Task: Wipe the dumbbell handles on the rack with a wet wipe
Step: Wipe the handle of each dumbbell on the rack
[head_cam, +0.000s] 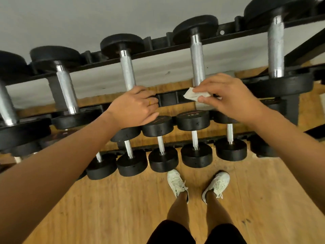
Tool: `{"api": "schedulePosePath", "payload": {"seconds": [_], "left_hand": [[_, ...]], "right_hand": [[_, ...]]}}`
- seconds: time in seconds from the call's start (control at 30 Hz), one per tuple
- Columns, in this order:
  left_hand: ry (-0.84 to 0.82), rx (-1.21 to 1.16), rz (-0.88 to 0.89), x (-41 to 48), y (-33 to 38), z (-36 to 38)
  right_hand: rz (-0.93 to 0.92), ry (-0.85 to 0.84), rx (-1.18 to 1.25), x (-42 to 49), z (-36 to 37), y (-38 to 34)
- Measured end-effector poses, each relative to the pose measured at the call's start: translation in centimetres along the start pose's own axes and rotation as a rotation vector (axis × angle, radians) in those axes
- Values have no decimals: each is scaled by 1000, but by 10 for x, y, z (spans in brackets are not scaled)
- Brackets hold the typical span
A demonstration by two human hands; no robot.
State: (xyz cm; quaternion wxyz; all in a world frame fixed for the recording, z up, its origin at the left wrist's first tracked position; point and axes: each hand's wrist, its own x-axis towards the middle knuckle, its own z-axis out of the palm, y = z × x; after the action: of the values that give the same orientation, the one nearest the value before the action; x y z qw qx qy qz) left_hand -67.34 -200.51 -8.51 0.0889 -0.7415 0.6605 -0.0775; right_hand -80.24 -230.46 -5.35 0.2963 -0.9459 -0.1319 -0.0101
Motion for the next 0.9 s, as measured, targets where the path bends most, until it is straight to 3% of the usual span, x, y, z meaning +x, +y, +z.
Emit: {"api": "schedulePosePath", "payload": {"seconds": [0.13,0.27,0.43,0.6,0.9], "left_hand": [[-63,78,-94,-3,18,0],[66,53,-284,-18,37,6],[215,44,-328,-14,40,14],[341,96,-378,-4,46,24],[370,116,-389,-2,48,31]], "right_hand": [[-44,-173,-48,10,-12,2],[-45,-350,-67,51,-13,-6],[-87,-620,-101,85,-28,-2],[-79,-695,-115,104,-20,-8],[83,-942,-73,138,-17,-13]]}}
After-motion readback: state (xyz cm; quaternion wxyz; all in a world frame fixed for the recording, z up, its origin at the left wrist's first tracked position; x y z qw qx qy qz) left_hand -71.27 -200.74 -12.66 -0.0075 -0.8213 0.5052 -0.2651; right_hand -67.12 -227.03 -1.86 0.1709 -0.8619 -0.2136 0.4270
